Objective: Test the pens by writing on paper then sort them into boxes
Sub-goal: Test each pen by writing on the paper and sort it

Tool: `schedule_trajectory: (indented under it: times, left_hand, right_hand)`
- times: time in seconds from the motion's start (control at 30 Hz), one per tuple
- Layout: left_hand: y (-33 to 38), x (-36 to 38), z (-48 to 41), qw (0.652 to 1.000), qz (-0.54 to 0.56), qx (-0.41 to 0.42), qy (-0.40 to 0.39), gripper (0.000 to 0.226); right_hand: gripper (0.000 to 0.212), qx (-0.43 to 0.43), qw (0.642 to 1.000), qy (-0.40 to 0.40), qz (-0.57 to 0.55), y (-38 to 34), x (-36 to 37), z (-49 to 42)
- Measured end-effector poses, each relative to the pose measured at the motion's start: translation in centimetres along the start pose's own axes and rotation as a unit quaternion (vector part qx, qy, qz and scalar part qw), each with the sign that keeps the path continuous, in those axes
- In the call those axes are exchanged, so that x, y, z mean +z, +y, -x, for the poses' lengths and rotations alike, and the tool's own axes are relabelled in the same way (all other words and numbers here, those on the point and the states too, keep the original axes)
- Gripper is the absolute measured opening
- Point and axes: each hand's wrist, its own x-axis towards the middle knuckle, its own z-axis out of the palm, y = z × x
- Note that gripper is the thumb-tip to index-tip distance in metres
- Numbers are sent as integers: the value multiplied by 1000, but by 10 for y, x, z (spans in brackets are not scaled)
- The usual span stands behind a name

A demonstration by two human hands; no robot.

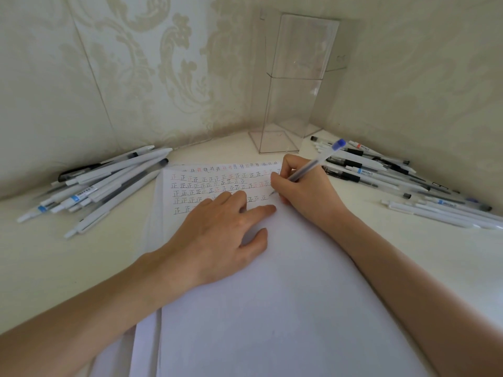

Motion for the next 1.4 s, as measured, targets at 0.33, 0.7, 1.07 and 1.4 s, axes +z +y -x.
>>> schedule_trajectory:
  times: [0.33, 0.7, 1.07, 1.4]
  left_hand:
    - [-2, 1, -1, 1000, 12, 11, 7, 69]
    - [-7, 0, 1, 974, 217, -19, 61, 28]
    - [-3, -3, 1, 966, 220, 5, 136, 32]
    - [-2, -14, 1, 963, 231, -7, 136, 28]
  right_hand:
    - [30, 9, 1000, -2, 18, -2, 1, 1]
    - [26, -6, 971, -14, -238, -18, -5, 8]
    - [41, 39, 940, -76, -329, -20, -2, 11]
    - [35, 16, 944, -135, -300, -27, 0, 20]
